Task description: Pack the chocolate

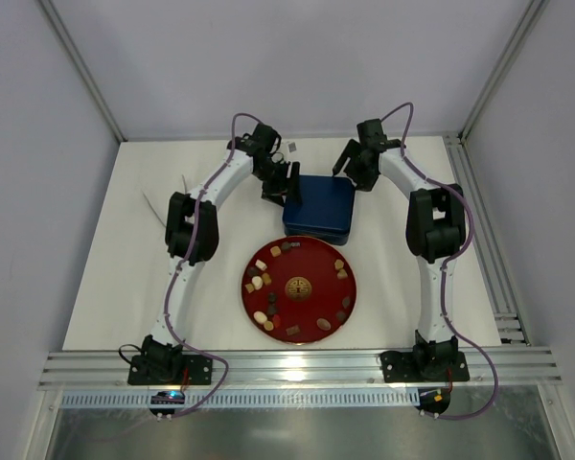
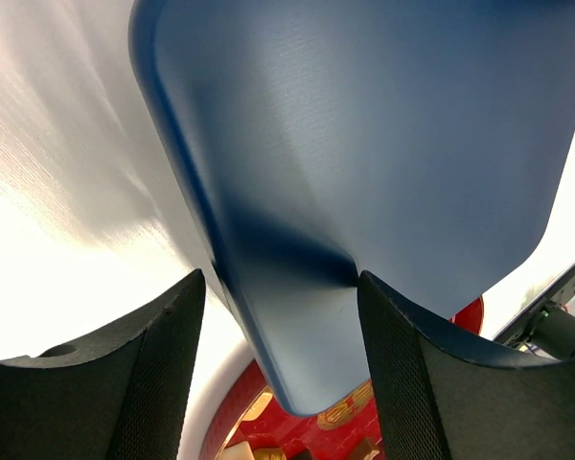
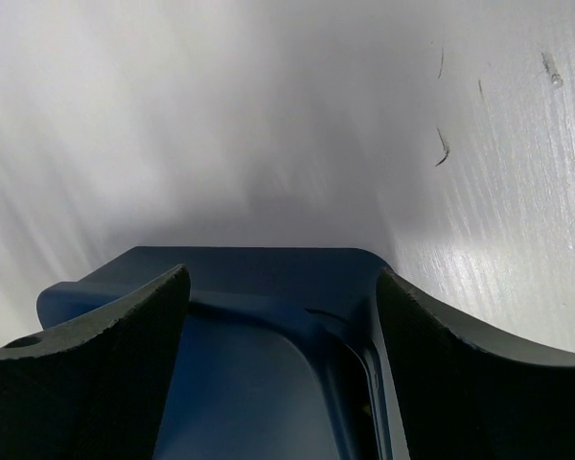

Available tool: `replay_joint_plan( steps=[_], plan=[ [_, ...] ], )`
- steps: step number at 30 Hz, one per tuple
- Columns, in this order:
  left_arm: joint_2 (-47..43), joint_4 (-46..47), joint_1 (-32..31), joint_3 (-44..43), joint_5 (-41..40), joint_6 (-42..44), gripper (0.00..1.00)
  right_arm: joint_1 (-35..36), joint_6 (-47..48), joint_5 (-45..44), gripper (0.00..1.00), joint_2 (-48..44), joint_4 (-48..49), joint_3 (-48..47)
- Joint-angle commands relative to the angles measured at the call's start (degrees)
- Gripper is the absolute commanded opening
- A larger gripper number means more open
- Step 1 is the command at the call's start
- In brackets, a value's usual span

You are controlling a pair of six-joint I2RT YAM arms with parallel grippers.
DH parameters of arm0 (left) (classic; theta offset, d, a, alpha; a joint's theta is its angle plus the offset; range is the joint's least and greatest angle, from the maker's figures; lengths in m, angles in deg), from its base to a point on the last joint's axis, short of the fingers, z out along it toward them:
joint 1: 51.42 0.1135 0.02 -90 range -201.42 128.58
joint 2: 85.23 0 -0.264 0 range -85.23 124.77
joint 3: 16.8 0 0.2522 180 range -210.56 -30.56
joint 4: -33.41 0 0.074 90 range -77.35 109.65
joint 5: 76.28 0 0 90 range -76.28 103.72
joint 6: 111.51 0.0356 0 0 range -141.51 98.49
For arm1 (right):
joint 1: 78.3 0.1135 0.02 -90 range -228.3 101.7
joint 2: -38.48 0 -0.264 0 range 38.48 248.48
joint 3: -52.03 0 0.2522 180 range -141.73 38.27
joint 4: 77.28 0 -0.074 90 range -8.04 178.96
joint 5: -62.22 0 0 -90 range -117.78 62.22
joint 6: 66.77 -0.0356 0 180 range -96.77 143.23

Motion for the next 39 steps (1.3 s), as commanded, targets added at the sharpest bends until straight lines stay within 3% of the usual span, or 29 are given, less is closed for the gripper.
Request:
replay_joint_plan(
  steps=[1, 10, 18, 28, 29, 30, 39],
  plan=[
    [0.7, -1.0, -0.6, 2.2, -6.4, 2.8, 0.64, 0.3, -0.1, -0.8, 0.79, -0.1, -3.6, -0.7],
    [-3.1, 6.6, -0.6, 8.1, -4.5, 0.7, 0.67, 0.3, -0.5, -4.1, 0.79, 0.2, -6.8, -2.2],
    [-5.7, 12.5, -0.2, 12.2, -3.6, -2.2, 0.67, 0.1, -1.3, -6.7, 0.85, -0.1, -9.6, -3.5],
    [-7.5, 15.7, 0.1, 14.0, -2.7, -3.3, 0.70, -0.2, -4.8, -5.5, 0.86, -0.9, -11.5, -4.1],
    [-7.6, 15.9, 0.1, 14.2, -2.6, -3.4, 0.77, -0.1, -5.2, -4.8, 0.86, -0.9, -11.6, -4.0],
    [-7.9, 16.4, 0.1, 14.4, -2.5, -3.5, 0.78, -0.1, -5.4, -4.7, 0.86, -0.9, -11.6, -3.9],
    [-9.3, 18.5, 0.1, 16.9, -2.3, -3.9, 0.77, -0.1, -8.4, -2.9, 0.86, -1.0, -12.7, -3.0]
  ],
)
